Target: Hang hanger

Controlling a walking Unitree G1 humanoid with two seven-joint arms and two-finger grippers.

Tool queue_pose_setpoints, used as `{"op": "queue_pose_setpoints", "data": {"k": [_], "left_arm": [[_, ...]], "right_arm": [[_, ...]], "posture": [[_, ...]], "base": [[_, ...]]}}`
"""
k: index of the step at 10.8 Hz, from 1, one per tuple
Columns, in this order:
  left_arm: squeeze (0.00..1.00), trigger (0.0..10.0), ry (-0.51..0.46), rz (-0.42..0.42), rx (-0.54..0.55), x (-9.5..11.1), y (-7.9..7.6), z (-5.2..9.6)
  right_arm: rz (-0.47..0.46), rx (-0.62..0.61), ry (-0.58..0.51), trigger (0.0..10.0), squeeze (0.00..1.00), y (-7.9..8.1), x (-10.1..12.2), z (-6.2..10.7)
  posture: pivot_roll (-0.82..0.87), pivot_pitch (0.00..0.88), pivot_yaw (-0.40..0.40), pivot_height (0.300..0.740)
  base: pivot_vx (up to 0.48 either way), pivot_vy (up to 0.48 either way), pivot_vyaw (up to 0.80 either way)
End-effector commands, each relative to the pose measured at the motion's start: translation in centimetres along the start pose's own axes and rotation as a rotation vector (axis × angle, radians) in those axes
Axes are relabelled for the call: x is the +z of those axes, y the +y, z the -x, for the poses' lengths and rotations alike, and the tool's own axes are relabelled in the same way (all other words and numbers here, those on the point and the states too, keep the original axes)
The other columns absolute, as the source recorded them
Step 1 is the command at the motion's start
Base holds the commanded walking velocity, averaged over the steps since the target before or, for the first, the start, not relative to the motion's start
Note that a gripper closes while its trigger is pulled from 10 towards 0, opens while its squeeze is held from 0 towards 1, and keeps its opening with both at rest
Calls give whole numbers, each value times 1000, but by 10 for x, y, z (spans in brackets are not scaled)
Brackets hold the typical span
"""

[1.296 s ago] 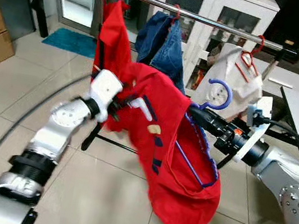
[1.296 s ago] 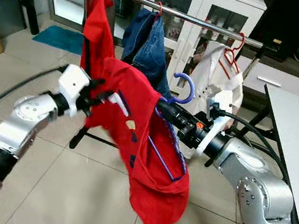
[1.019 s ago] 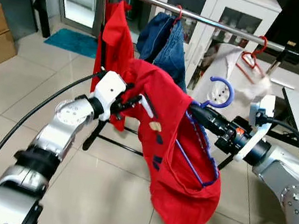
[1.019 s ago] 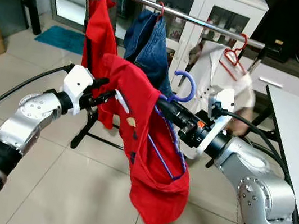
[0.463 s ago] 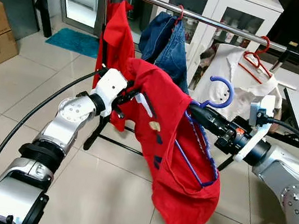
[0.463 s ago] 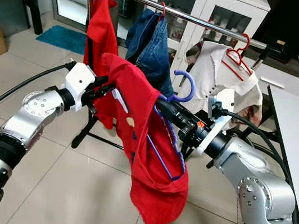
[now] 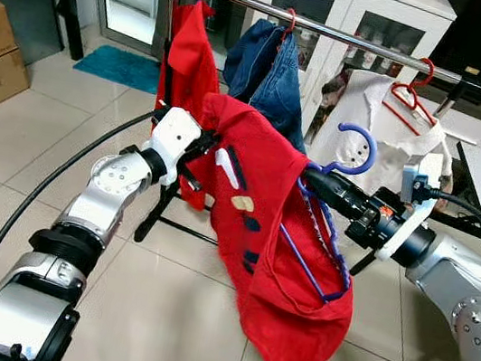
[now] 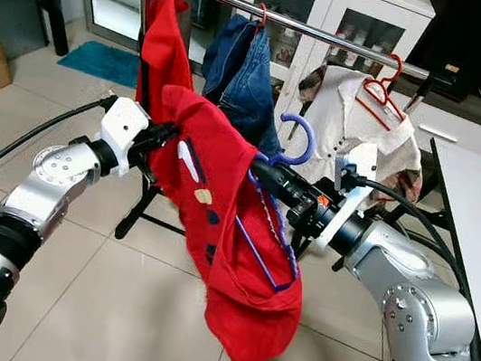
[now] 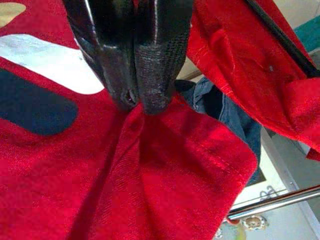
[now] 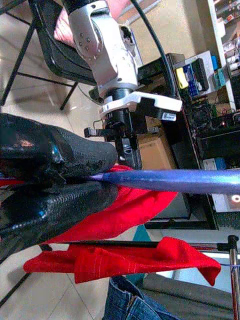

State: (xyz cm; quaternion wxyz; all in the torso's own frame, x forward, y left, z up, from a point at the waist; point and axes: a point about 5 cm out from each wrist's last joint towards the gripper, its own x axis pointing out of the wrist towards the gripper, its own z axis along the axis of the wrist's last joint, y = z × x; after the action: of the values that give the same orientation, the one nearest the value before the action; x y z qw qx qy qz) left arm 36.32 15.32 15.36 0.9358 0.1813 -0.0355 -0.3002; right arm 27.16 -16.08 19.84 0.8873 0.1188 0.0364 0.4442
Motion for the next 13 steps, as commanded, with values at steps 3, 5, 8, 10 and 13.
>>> {"op": "queue_pose_setpoints", "data": {"k": [3, 5, 8, 10, 13], "left_arm": [[0, 0, -86, 9, 53, 19, 9, 0], [0, 0, -147, 50, 110, 31, 21, 6], [0, 0, -129, 36, 230, 30, 35, 15], [0, 0, -62, 39, 252, 12, 26, 22], [0, 10000, -32, 31, 149, 5, -2, 17]], "right_arm": [[74, -144, 216, 10000, 0, -17, -20, 10], [73, -194, 291, 10000, 0, -21, -31, 16], [92, -236, 340, 10000, 0, -27, -37, 21], [65, -221, 242, 10000, 0, -26, -25, 18], [56, -197, 197, 10000, 0, -23, -20, 11]], "posture": [[72, 0, -60, 740], [78, 0, -69, 740], [80, 0, -66, 740], [83, 0, -68, 740], [87, 0, -73, 740]], "base": [[0, 0, 0], [0, 0, 0], [0, 0, 0], [0, 0, 0], [0, 0, 0]]}}
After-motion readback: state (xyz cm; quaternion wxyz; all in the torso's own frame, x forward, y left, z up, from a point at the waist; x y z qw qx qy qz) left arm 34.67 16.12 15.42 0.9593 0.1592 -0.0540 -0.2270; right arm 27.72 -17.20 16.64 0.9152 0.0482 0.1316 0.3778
